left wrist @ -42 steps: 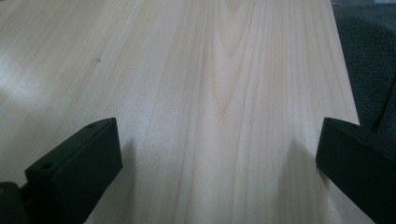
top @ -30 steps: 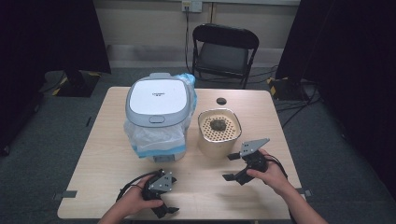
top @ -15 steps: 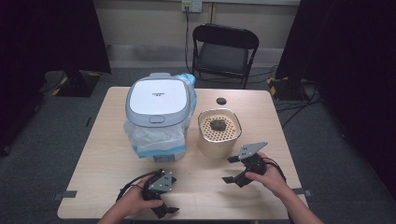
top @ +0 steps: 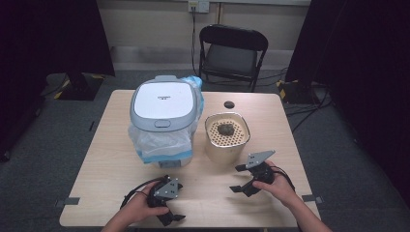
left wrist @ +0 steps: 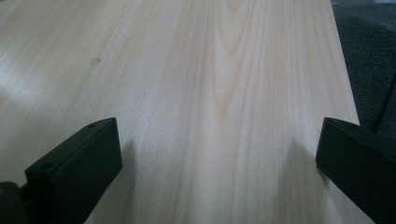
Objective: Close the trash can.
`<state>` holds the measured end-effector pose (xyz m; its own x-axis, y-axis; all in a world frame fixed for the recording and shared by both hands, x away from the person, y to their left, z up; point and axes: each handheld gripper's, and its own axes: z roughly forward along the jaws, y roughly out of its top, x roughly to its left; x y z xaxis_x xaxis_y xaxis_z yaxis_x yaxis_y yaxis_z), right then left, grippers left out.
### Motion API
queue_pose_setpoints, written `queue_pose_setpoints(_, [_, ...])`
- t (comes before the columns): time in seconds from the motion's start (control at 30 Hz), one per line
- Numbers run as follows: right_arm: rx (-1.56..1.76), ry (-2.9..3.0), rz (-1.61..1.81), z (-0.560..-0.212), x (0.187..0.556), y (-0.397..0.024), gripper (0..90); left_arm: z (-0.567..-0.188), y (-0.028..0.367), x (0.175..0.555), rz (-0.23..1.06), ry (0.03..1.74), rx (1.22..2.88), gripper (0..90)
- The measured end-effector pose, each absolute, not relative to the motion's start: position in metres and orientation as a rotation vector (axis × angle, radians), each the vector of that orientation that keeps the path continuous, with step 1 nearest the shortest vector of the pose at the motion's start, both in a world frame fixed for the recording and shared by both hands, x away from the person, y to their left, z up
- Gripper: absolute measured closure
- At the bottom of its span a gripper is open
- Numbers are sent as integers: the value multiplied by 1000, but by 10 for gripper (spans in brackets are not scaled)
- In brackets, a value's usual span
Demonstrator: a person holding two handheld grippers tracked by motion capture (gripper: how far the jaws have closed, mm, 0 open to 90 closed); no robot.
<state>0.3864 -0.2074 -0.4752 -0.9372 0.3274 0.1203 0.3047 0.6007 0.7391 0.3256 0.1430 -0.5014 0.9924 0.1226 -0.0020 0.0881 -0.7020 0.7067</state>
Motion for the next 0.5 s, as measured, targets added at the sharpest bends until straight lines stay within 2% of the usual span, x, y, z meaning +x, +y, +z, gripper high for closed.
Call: queue_pose_setpoints(0.5, [491, 2782, 1211, -491, 381, -195, 144, -501, 143, 326, 58, 145, 2354, 0])
